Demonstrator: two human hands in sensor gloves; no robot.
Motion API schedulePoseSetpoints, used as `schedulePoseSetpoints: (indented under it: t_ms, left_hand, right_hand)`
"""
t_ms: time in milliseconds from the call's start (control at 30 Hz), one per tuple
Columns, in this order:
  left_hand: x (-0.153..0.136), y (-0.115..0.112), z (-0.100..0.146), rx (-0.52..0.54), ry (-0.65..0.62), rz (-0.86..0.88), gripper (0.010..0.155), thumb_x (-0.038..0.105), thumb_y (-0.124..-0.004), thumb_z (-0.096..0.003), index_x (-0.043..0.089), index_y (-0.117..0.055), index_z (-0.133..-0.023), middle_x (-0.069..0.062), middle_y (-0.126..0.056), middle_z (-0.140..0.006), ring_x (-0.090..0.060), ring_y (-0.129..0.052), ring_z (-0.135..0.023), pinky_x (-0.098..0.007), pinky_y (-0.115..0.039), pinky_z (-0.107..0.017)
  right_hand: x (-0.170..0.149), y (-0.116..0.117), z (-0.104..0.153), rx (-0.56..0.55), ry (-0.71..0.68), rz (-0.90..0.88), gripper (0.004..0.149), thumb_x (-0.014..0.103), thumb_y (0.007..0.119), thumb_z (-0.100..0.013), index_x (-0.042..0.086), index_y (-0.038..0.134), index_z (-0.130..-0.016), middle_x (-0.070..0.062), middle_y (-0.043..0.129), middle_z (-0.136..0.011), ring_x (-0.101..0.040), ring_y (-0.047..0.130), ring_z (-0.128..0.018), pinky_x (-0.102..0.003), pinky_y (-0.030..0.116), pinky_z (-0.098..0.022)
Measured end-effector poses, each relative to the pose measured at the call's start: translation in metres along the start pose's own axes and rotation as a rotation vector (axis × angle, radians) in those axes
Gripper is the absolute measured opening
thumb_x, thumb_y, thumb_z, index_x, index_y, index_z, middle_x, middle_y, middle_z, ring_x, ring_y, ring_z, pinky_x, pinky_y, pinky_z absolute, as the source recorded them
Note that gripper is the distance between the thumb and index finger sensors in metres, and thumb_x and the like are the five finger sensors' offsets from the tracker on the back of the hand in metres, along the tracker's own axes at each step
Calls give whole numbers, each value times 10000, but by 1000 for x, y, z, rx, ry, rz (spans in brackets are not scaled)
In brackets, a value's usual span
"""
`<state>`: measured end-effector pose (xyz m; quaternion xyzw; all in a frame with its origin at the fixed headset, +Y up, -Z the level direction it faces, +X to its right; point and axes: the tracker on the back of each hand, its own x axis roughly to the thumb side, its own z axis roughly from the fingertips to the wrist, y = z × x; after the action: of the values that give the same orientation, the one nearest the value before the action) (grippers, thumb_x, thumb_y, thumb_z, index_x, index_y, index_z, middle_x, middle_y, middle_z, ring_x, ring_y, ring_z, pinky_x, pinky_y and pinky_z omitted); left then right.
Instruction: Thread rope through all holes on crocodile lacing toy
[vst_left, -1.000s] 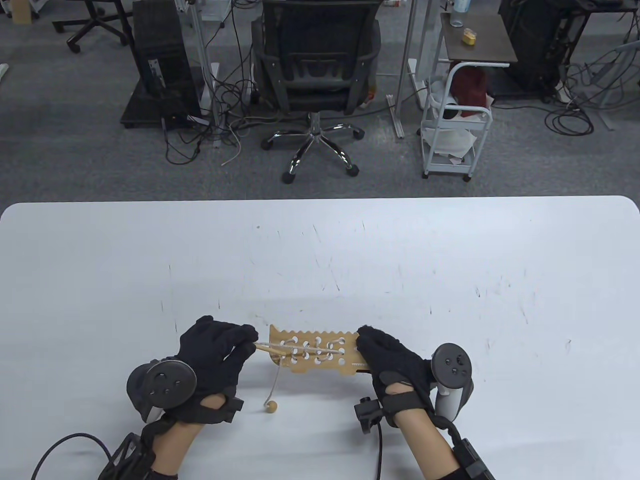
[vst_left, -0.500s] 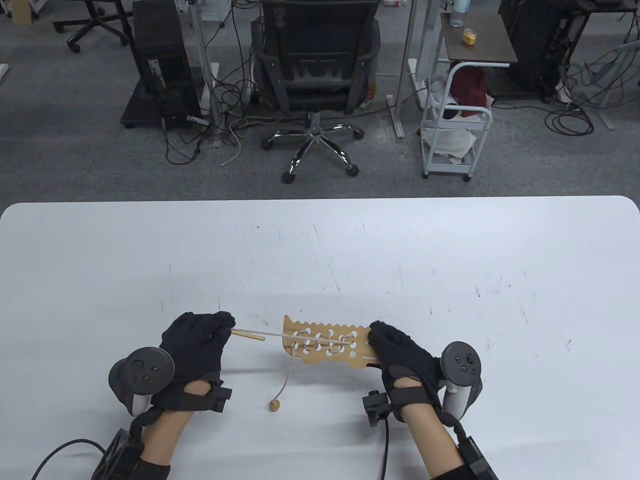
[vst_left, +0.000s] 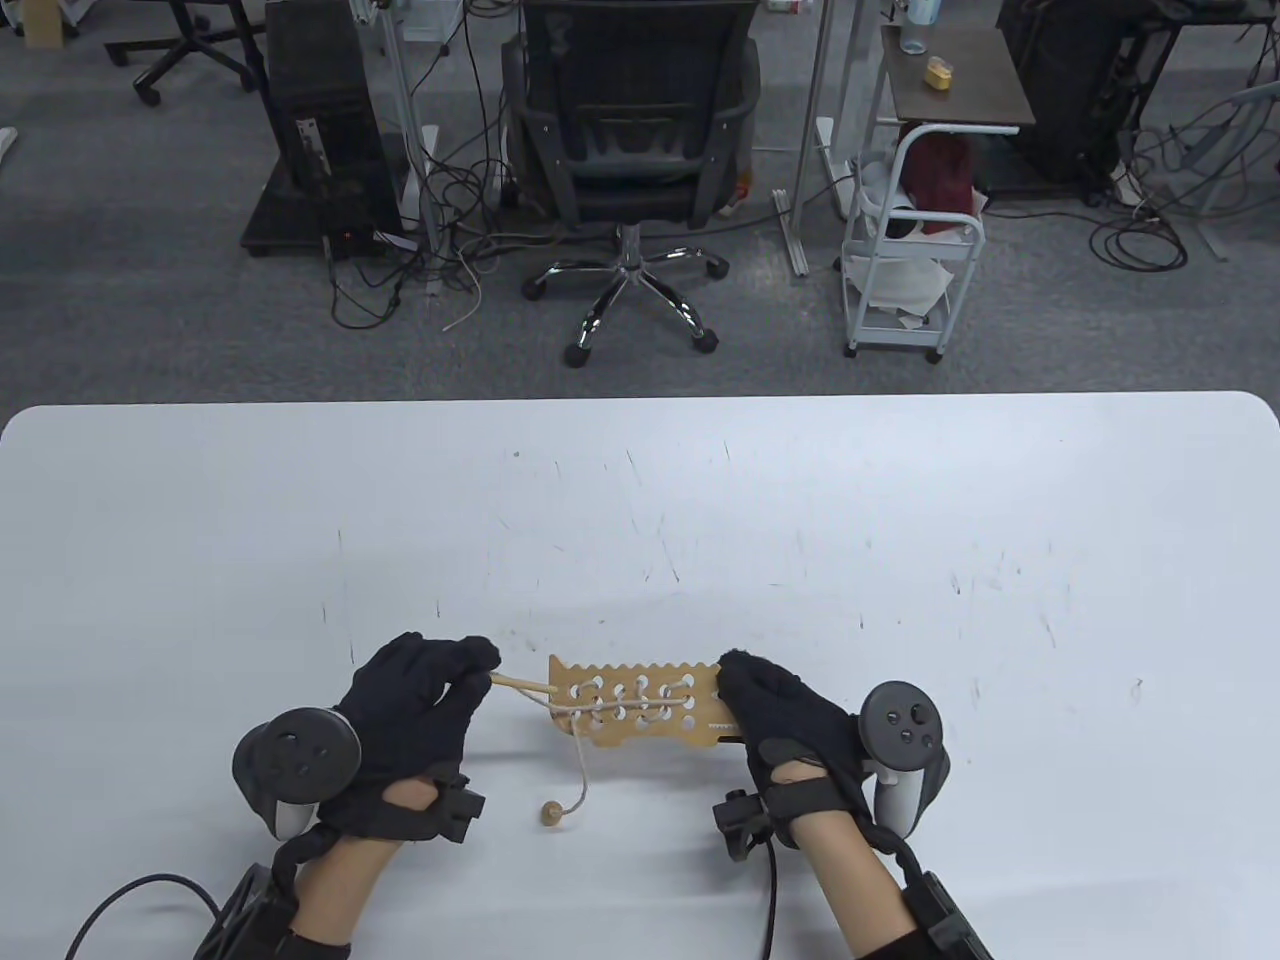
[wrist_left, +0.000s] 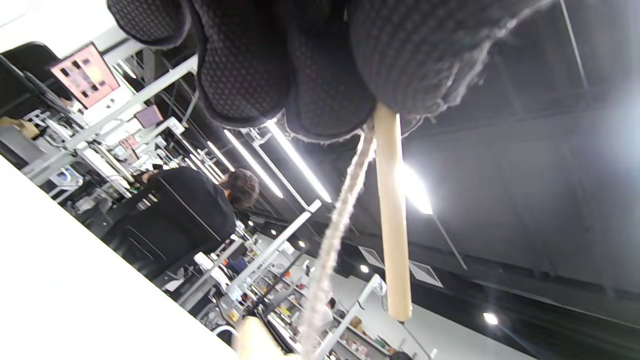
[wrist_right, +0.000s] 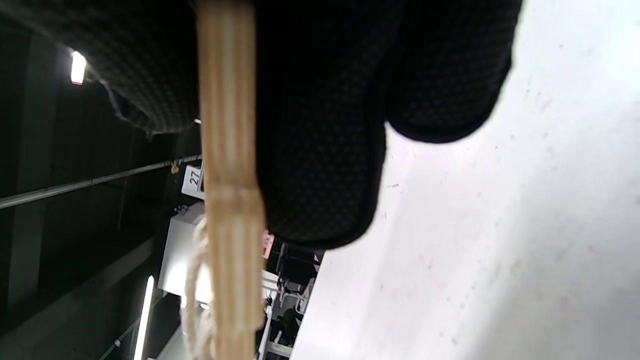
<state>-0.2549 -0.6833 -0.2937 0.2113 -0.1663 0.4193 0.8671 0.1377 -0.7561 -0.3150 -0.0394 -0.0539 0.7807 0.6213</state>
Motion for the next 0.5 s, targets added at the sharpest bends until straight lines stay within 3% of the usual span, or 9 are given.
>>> schedulePoseSetpoints:
  t_ms: [200,500]
  left_hand:
    - [17,-14,3,-78,-81,0,427,382,-899,-388,317,-942,-808,32,-1000,-738,-256,-920,-749,-565,-606,-735]
    - [35,-35,9,-192,-176,-6,424,401,-920,-386,318,-953,-801,37,-1012,-727,-249,-931,-742,-562,-608,-736]
  right_hand:
    - [3,14,3,96,-25,88,448,449,851,-456,142,897,-778,7,1107,-542,-119,1132,-290,-363,889,-334]
    - [8,26,9,140,-50,115,444,454,846,-459,144,903,-772,8,1111,-527,-112,1117,-259,-366,882,-333]
